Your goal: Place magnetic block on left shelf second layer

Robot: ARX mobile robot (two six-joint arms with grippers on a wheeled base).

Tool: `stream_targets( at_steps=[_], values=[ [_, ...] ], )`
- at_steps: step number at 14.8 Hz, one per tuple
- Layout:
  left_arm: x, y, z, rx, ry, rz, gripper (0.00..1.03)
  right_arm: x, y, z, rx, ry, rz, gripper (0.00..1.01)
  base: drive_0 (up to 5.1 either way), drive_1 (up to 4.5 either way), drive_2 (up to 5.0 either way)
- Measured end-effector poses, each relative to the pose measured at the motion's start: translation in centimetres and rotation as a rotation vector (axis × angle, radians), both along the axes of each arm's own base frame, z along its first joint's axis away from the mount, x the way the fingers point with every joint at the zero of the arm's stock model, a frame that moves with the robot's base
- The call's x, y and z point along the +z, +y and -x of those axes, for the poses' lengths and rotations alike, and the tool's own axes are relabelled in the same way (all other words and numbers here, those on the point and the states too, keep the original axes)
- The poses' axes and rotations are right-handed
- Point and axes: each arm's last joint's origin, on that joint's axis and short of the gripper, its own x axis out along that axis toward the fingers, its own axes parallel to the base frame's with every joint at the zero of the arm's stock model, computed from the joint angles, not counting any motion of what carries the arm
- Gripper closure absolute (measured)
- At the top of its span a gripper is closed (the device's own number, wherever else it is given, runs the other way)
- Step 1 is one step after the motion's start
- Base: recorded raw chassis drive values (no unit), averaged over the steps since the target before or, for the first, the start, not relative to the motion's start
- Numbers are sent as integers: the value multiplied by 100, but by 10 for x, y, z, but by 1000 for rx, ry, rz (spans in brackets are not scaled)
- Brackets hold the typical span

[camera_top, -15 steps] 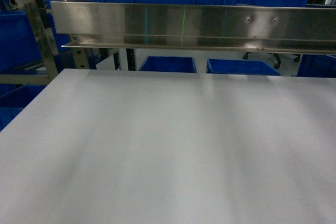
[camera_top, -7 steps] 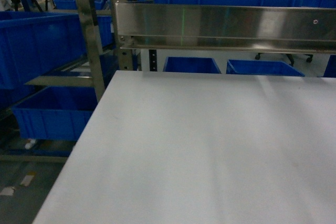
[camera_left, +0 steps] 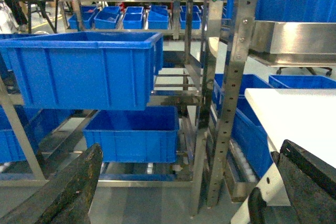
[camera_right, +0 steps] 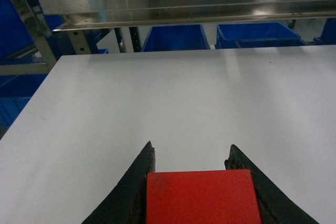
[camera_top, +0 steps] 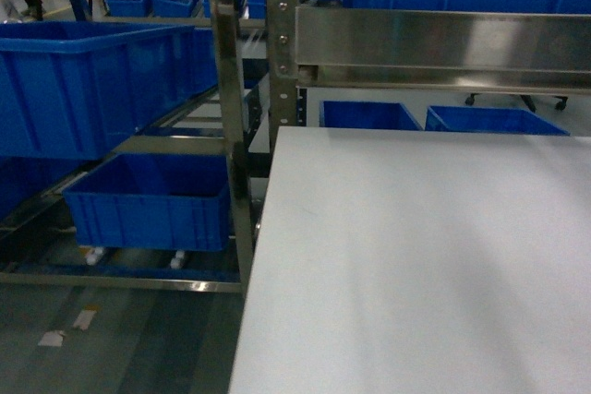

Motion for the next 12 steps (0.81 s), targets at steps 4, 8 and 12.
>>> stream_targets(
  at_steps=[4, 8, 12],
  values=[
    [0, 0, 0, 1, 0, 0, 5, 0, 0, 0, 1, -5, 0, 67, -484, 281, 210],
    [0, 0, 0, 0, 1, 0, 5, 0, 0, 0, -3, -2, 1, 67, -449, 401, 104],
    [0, 0, 0, 0, 1, 0, 5, 0, 0, 0, -3, 0, 1, 67, -436, 425, 53]
  ],
)
